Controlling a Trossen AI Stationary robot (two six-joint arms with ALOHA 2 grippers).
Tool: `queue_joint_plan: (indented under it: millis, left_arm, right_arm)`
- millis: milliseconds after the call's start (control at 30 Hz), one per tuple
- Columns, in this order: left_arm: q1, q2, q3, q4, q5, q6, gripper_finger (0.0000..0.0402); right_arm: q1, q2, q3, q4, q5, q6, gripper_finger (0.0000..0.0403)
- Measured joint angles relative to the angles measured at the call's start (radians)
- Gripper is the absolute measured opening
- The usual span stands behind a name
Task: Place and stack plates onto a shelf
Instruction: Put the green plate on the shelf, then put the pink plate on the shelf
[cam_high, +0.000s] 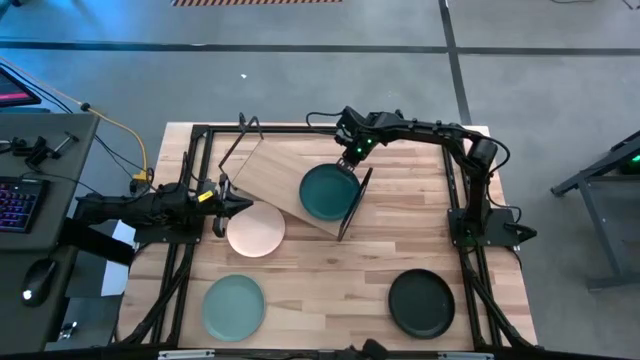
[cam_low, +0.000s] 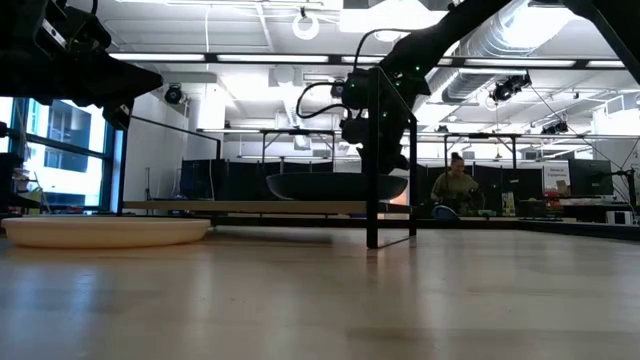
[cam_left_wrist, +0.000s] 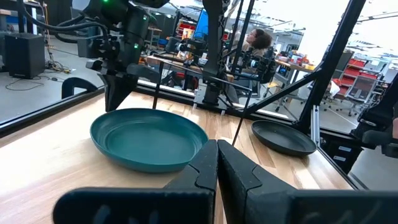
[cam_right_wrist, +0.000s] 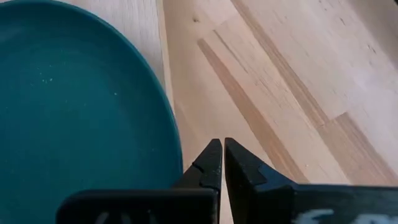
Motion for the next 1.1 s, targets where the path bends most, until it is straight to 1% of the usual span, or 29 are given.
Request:
queue_joint_plan:
  millis: [200, 667, 800, 933, 1000, 1100]
  left_arm:
    - [0.0, 0.0, 0.0, 0.0, 0.0, 0.0, 0.0]
    - [0.0, 0.0, 0.0, 0.0, 0.0, 0.0, 0.0]
    - [0.0, 0.0, 0.0, 0.0, 0.0, 0.0, 0.0]
    - [0.0, 0.0, 0.0, 0.0, 0.0, 0.0, 0.0]
    - [0.0, 0.0, 0.0, 0.0, 0.0, 0.0, 0.0]
    - [0.0, 0.0, 0.0, 0.0, 0.0, 0.0, 0.0]
  right_arm:
    - [0.011, 0.0, 0.0, -0.001, -0.038, -0.01, 0.0]
    - [0.054, 0.0, 0.0, -0.018, -0.076, -0.06, 0.0]
    - [0.057, 0.0, 0.0, -0.016, -0.048, -0.061, 0.0]
    - [0.032, -0.008, 0.028, -0.03, -0.005, -0.079, 0.0]
    - [0.013, -0.031, 0.049, -0.042, 0.013, -0.08, 0.0]
    - [-0.011, -0.104, 0.053, -0.032, 0.018, -0.079, 0.0]
